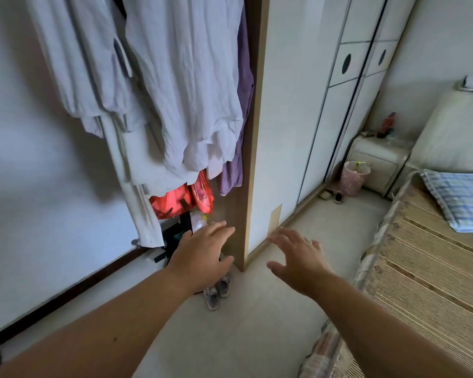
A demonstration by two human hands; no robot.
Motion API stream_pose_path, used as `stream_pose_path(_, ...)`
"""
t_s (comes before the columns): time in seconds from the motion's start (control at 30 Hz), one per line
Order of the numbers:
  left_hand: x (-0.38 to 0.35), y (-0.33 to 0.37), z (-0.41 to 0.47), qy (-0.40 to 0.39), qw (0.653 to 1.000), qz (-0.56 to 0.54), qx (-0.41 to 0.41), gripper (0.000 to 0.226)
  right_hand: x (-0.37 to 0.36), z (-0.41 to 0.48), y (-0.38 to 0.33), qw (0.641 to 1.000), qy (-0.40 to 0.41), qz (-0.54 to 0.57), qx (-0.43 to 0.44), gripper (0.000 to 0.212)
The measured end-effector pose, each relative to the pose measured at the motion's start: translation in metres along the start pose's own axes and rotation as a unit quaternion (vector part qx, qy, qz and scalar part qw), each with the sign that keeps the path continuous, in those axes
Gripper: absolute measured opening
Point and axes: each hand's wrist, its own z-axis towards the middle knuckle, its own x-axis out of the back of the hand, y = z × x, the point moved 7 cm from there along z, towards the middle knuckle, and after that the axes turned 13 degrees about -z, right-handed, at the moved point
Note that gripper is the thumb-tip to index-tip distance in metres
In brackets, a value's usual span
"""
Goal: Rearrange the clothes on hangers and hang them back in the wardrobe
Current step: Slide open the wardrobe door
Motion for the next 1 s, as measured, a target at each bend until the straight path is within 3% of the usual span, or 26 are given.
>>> stream_pose_path(0.27,-0.014,0.000,0.090,-0.065,0.994,-0.015,-0.085,0.060,-0.002,0.046,0.034,0.995,-0.016,0.008,-0.099,0.060)
stream_pose_path(0.43,-0.026,0.019,0.147,-0.088,0.988,-0.030,-0.123,0.071,-0.007,0.070,0.080,0.986,-0.022,0.008,-0.168,0.059)
stream_pose_path(0.67,-0.066,0.073,0.260,-0.093,0.980,-0.026,-0.174,0.062,-0.011,0.130,0.174,0.975,-0.016,0.023,-0.220,0.058)
stream_pose_path(0.93,-0.105,0.139,0.400,-0.108,0.979,-0.054,-0.164,0.071,0.010,0.212,0.314,0.976,-0.017,0.010,-0.215,0.058)
stream_pose_path(1.0,-0.109,0.153,0.428,-0.105,0.979,-0.066,-0.161,0.064,0.018,0.227,0.346,0.975,-0.012,0.008,-0.222,0.059)
